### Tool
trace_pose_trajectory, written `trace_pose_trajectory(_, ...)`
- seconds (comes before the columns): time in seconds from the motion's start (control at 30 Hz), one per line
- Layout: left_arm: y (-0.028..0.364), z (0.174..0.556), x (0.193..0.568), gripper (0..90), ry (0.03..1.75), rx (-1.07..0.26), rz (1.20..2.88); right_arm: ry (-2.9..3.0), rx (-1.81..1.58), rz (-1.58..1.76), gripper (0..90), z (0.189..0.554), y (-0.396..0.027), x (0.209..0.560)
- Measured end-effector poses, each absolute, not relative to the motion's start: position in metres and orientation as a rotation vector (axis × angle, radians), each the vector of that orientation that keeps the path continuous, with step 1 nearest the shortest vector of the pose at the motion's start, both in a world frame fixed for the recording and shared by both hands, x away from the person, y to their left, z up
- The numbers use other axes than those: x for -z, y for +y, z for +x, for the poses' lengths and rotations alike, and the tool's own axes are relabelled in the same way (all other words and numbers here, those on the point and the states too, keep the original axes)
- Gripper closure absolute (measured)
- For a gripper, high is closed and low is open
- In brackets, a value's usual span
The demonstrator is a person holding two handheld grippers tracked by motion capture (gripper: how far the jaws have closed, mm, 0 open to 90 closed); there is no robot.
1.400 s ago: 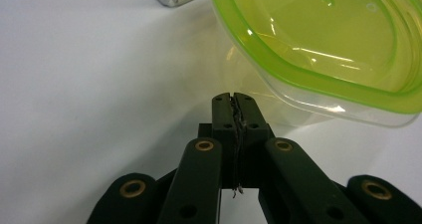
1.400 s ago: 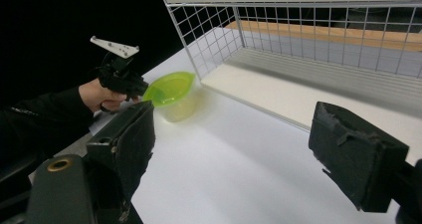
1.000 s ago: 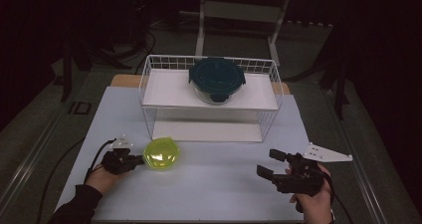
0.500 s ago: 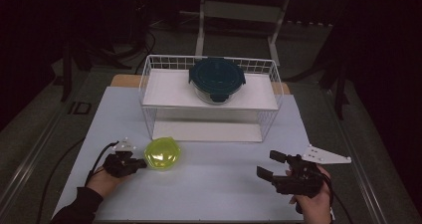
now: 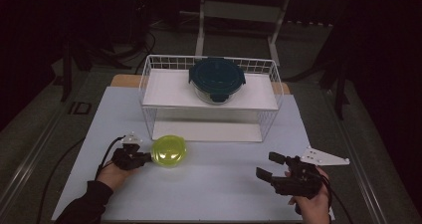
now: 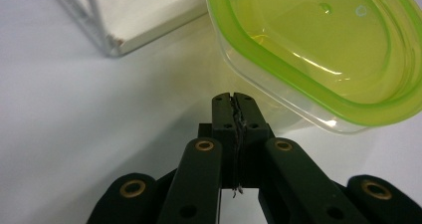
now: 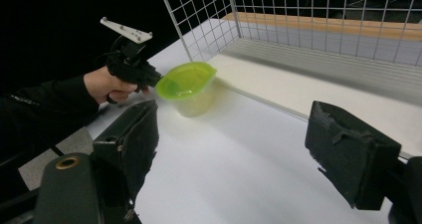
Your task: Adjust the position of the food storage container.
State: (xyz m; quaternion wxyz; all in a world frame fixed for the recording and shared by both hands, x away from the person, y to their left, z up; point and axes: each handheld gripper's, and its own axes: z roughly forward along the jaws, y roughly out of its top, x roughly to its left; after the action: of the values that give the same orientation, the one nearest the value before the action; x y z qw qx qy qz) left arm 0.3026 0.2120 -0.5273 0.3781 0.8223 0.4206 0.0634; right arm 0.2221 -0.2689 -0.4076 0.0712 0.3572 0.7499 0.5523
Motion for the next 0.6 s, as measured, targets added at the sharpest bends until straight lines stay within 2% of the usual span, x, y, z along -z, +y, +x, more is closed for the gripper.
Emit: trace_pose_trajectory(0.6, 0.18, 0.314, 0.528, 88.0, 1.037, -0.119, 2.128, 2.25, -1.654, 1.029, 21.5, 0.219, -0.271, 0.41)
